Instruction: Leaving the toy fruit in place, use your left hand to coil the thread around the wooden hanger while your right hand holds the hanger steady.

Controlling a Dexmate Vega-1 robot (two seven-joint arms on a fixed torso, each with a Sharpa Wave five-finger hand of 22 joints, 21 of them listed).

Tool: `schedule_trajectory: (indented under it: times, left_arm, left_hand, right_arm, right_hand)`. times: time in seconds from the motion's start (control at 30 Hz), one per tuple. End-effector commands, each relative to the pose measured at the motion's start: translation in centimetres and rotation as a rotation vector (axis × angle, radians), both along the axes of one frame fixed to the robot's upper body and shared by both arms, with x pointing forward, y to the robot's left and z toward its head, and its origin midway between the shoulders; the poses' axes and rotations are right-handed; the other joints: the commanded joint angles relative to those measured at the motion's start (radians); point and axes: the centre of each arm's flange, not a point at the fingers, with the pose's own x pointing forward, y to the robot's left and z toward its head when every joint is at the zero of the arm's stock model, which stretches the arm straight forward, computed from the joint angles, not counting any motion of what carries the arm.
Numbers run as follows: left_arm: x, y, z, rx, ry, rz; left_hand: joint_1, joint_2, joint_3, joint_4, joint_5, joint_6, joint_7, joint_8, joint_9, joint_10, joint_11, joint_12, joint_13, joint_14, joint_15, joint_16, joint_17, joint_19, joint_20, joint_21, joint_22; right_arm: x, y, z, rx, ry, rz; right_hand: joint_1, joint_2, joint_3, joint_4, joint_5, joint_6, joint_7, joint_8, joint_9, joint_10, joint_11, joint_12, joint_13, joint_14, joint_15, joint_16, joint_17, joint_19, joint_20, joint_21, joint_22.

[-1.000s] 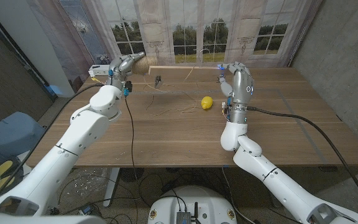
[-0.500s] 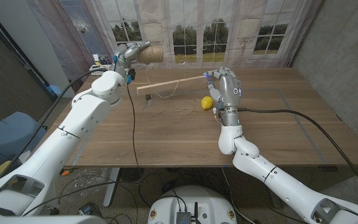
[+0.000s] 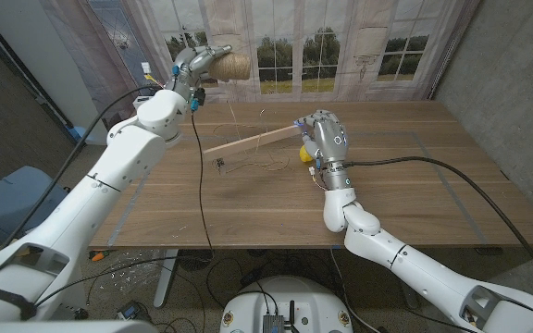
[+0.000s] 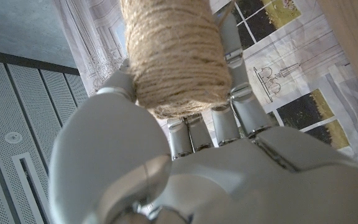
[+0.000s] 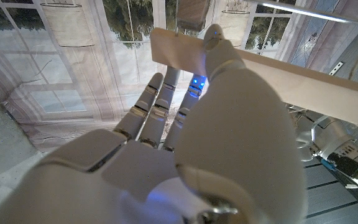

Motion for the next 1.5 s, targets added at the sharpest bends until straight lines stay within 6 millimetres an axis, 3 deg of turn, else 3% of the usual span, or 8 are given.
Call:
schedule_trajectory:
  times: [0.03, 0.8, 1.13, 1.5]
  left_arm:
    - [-1.2, -1.8, 1.9, 0.043, -0.065, -0.075]
    - [-4.7, -7.0, 2.5, 0.159, -0.178, -0.345]
    - [-4.9, -8.0, 0.9, 0.170, -0.133, -0.441]
    - [-3.9, -10.0, -2.4, 0.173, -0.028, -0.547]
  left_hand:
    - [0.161, 0.168, 0.050, -0.045, -0.006, 0.007, -0.001, -0.006, 0.004, 0.015, -0.018, 0.036, 0.186, 0.218, -0.265, -0.004, 0.002, -0.040, -0.076, 0.009, 0.004]
    - [0.155, 0.166, 0.059, -0.047, -0.006, 0.009, 0.001, -0.012, 0.007, 0.018, -0.018, 0.036, 0.185, 0.223, -0.265, -0.009, 0.009, -0.041, -0.078, 0.017, 0.003]
    - [0.152, 0.165, 0.062, -0.047, -0.006, 0.010, 0.000, -0.014, 0.009, 0.017, -0.019, 0.036, 0.186, 0.224, -0.265, -0.012, 0.010, -0.042, -0.080, 0.019, 0.003]
    - [0.151, 0.165, 0.066, -0.048, -0.006, 0.011, 0.001, -0.017, 0.011, 0.017, -0.018, 0.036, 0.187, 0.227, -0.265, -0.015, 0.012, -0.043, -0.081, 0.022, 0.003]
  right_arm:
    - [2.0, 0.8, -0.4, -0.059, 0.081, -0.063]
    - [4.6, 1.0, 2.7, 0.054, 0.216, -0.188]
    - [5.2, 0.6, 4.4, 0.122, 0.212, -0.224]
    - [5.5, -0.9, 5.8, 0.225, 0.182, -0.249]
  right_hand:
    - [0.034, 0.077, 0.004, 0.008, 0.008, 0.016, 0.008, 0.006, 0.002, 0.097, -0.028, 0.096, 0.089, 0.078, -0.218, -0.004, 0.002, 0.003, 0.002, 0.006, 0.001]
    - [0.035, 0.076, 0.004, 0.007, 0.008, 0.018, 0.010, 0.006, 0.001, 0.099, -0.024, 0.095, 0.091, 0.081, -0.216, -0.011, 0.009, 0.001, 0.012, 0.009, 0.000]
    - [0.029, 0.077, 0.005, 0.009, 0.008, 0.017, 0.014, 0.005, 0.000, 0.100, -0.020, 0.094, 0.089, 0.080, -0.214, -0.016, 0.012, 0.000, 0.018, 0.010, -0.001]
    - [0.026, 0.077, 0.006, 0.010, 0.007, 0.016, 0.016, 0.004, 0.000, 0.100, -0.017, 0.092, 0.090, 0.080, -0.213, -0.020, 0.016, -0.001, 0.025, 0.011, -0.001]
